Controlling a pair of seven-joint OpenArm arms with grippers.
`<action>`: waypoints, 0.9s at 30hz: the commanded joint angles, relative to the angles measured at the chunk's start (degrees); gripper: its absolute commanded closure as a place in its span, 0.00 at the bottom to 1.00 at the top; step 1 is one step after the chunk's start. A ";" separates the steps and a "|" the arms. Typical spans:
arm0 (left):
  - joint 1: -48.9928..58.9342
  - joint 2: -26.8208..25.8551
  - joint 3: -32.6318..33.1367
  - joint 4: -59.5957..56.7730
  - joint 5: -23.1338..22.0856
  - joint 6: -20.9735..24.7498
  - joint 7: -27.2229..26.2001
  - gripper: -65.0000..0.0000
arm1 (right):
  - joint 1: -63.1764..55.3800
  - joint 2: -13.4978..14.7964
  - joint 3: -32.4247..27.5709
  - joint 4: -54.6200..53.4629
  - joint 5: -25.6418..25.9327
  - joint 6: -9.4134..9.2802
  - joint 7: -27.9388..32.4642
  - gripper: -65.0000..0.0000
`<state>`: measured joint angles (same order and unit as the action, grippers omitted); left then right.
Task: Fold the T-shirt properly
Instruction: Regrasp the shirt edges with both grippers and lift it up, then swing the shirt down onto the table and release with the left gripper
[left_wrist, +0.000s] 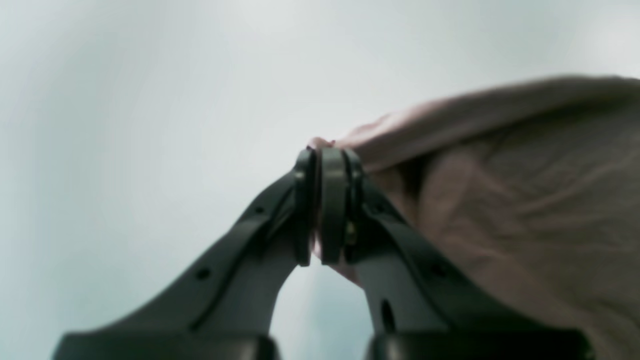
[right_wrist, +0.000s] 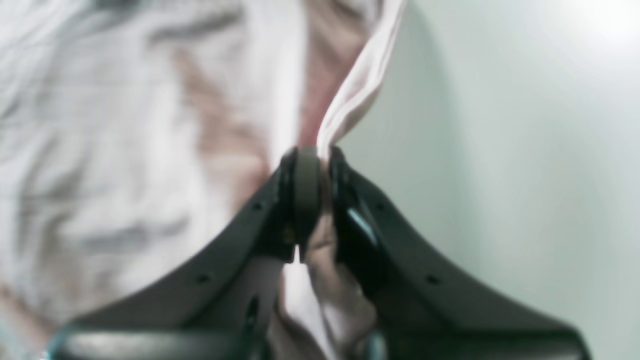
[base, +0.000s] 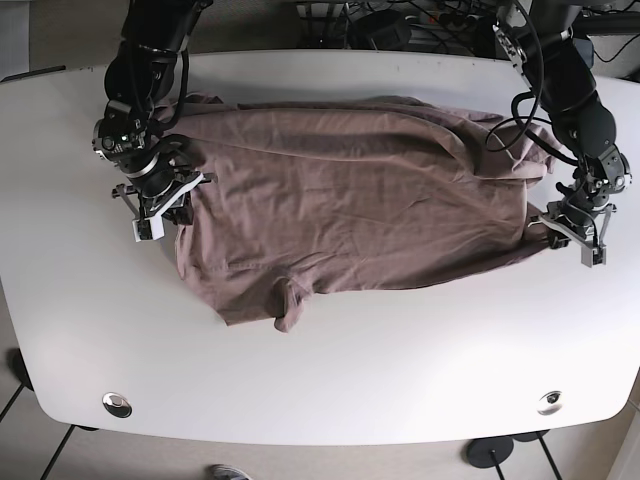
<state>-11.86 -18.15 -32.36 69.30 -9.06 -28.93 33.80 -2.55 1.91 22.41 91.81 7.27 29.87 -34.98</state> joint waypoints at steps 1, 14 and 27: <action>-0.41 -1.06 0.23 7.76 -1.01 -0.04 -1.76 1.00 | 1.01 0.59 -0.66 4.32 0.60 0.07 0.92 0.97; -22.12 -7.47 11.30 13.21 -0.74 0.31 4.57 1.00 | 30.90 6.57 -3.29 5.46 0.60 0.42 -13.50 0.97; -53.86 -12.92 20.97 3.98 -1.09 -0.04 6.77 1.00 | 62.37 10.26 -9.71 1.07 0.78 -0.20 -22.47 0.97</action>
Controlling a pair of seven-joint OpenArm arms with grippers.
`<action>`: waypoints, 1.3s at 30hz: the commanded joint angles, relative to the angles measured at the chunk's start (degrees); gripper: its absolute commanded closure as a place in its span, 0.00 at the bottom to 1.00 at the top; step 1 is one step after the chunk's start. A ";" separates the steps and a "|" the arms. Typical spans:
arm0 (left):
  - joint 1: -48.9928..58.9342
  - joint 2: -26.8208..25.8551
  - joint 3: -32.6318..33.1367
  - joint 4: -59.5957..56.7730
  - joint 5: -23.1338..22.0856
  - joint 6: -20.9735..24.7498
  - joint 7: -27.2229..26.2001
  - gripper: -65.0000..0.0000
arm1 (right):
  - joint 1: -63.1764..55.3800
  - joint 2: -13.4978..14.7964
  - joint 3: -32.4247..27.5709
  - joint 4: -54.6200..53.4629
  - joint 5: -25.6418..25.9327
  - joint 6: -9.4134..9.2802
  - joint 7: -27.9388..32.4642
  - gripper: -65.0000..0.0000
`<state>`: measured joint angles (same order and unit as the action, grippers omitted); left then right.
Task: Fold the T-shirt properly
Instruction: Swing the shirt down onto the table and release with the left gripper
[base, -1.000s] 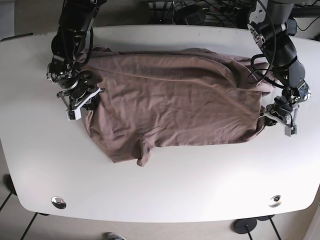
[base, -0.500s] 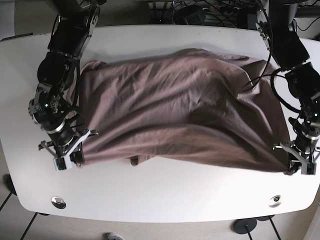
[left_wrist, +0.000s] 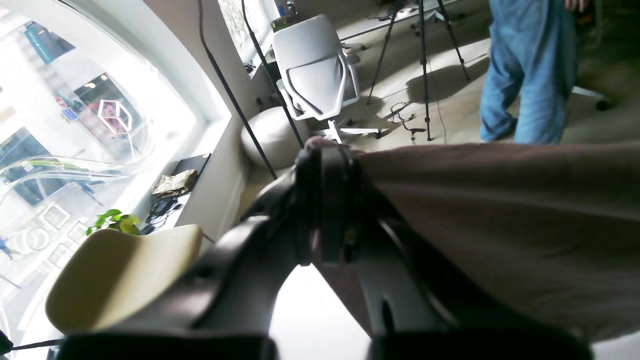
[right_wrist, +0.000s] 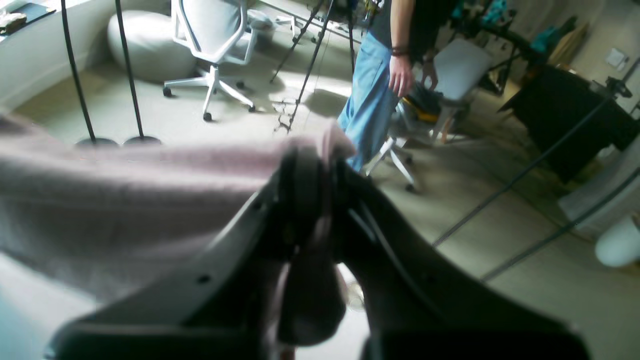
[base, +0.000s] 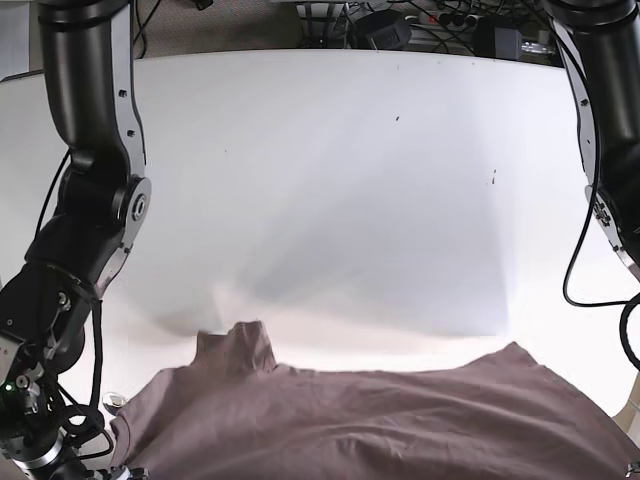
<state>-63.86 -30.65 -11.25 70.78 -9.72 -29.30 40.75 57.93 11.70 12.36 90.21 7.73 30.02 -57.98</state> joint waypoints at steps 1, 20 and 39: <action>-0.45 -0.42 -0.32 4.43 -0.44 0.24 1.58 1.00 | 0.40 0.38 0.34 4.86 0.32 -0.17 -0.27 0.97; 62.58 11.89 -32.58 24.29 -0.35 -10.70 1.75 1.00 | -67.82 -9.90 7.20 21.21 0.41 0.27 12.31 0.97; 34.27 13.82 -13.24 -21.51 -0.26 3.58 -14.86 0.36 | -70.81 -11.84 7.29 21.30 0.41 0.27 16.26 0.97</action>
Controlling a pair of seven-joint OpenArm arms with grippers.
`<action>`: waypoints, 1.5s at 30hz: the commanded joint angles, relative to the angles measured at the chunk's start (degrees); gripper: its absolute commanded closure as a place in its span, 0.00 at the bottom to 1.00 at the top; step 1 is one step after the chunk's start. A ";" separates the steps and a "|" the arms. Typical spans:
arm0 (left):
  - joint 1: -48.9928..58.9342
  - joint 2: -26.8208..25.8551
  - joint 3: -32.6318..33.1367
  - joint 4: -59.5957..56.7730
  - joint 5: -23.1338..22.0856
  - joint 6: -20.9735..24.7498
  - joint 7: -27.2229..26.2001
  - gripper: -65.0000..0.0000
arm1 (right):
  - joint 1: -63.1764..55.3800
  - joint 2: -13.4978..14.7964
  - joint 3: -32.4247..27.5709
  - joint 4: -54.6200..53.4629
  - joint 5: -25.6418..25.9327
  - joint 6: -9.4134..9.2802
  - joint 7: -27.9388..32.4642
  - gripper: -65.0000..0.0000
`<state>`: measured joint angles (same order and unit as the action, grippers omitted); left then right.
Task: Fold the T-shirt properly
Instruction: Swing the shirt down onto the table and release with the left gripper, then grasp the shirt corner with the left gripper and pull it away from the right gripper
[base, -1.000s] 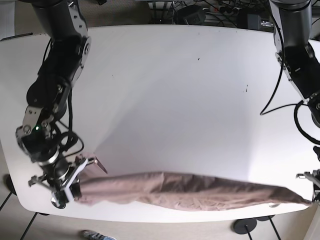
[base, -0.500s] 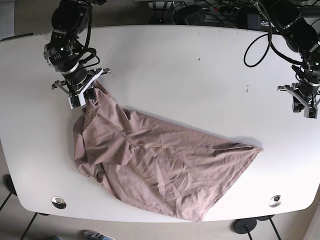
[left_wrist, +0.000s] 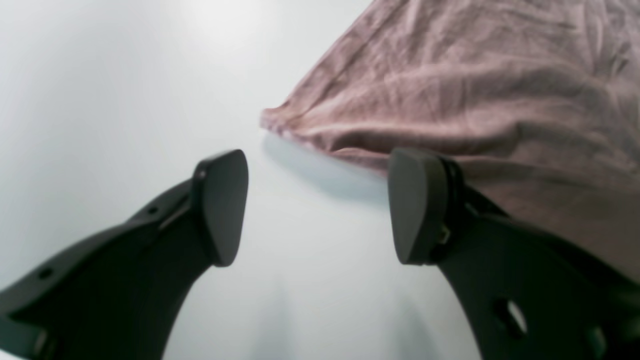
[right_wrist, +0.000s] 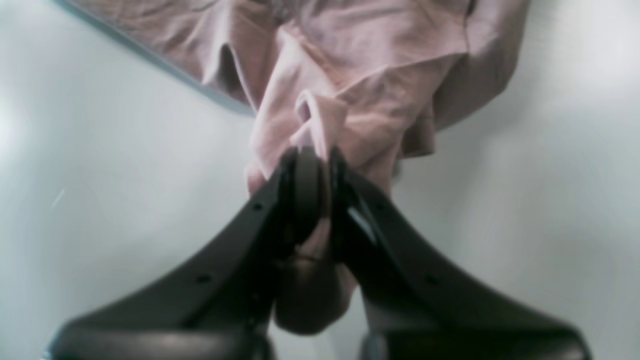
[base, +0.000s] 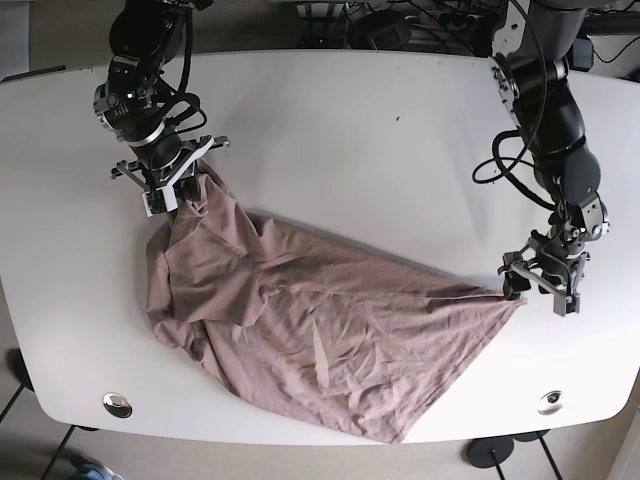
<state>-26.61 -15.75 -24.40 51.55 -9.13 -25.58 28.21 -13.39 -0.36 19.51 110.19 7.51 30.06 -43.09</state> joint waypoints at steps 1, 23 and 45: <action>-4.47 -1.09 -0.17 -5.53 -0.85 0.22 -3.46 0.36 | 0.51 0.23 0.14 1.32 0.62 0.22 1.38 0.97; -12.47 2.34 6.78 -23.20 -0.85 13.58 -17.96 0.87 | -0.20 0.58 1.90 1.32 7.04 -0.04 1.20 0.97; 32.46 0.32 -13.27 34.56 -1.03 -0.22 8.67 0.96 | -5.21 0.40 4.71 0.97 7.57 0.22 1.11 0.97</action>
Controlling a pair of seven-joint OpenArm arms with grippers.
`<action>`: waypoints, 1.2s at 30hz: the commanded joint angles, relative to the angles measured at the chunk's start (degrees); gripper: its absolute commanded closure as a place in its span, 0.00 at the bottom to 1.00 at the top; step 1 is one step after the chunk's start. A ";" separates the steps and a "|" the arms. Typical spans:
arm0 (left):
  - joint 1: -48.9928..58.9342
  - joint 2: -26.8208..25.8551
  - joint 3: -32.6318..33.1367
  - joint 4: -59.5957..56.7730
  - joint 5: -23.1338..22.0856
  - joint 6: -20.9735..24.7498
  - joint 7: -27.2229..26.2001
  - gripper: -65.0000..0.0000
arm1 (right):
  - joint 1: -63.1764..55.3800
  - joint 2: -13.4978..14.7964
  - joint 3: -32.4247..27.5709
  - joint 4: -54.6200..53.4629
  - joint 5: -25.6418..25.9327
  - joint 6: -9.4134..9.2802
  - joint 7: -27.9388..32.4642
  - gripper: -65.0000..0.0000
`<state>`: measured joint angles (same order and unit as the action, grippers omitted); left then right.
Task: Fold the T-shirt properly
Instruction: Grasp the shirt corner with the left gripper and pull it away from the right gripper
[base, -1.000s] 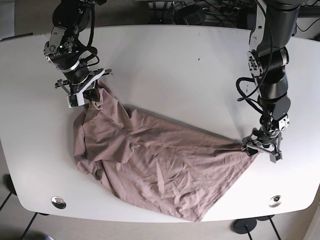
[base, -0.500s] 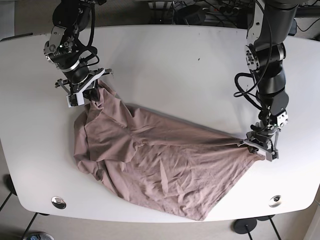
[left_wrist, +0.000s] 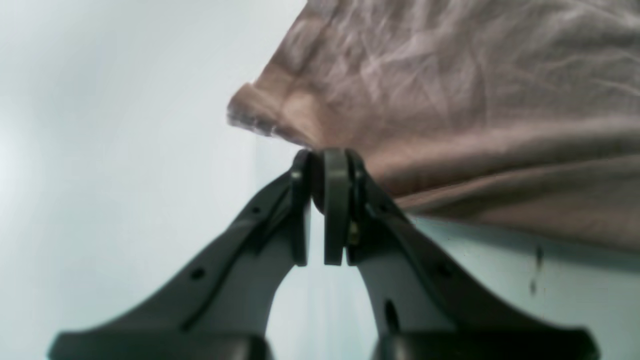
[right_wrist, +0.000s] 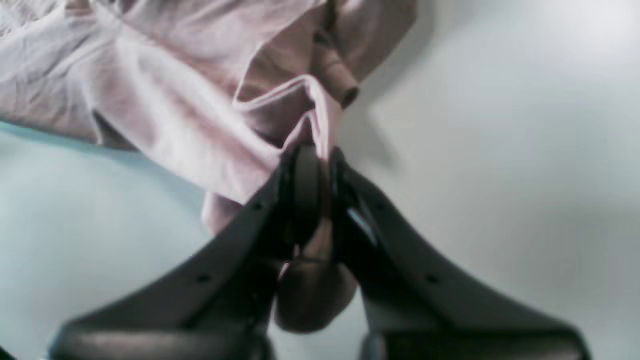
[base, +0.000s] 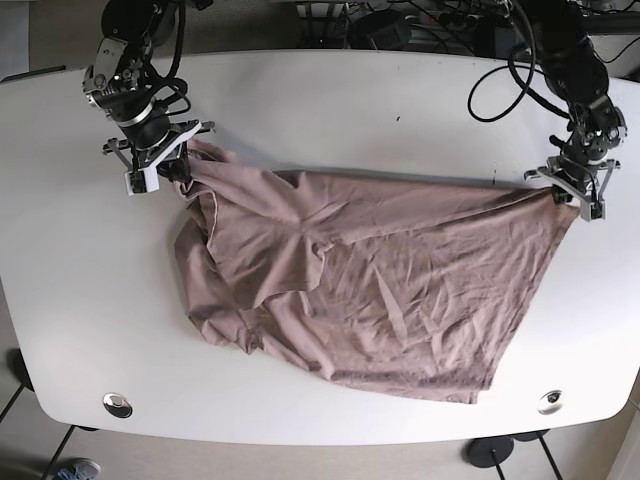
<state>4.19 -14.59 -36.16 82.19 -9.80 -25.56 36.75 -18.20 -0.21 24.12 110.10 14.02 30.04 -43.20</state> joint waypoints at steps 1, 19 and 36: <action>5.26 -0.40 -3.53 8.14 -0.35 -2.09 1.97 0.96 | -1.63 0.25 0.19 1.15 1.06 0.24 1.22 0.97; -1.15 4.26 -12.23 6.55 -0.09 -5.60 9.45 0.41 | -5.85 0.16 -0.25 1.24 1.14 0.33 1.40 0.97; -14.34 1.89 -8.63 -17.36 -0.09 -4.99 9.09 0.44 | -4.62 0.34 -0.34 1.15 4.66 0.33 1.40 0.97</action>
<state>-10.17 -13.04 -44.86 65.14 -10.81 -30.46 42.59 -22.96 -0.19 23.66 110.15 17.45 30.04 -43.11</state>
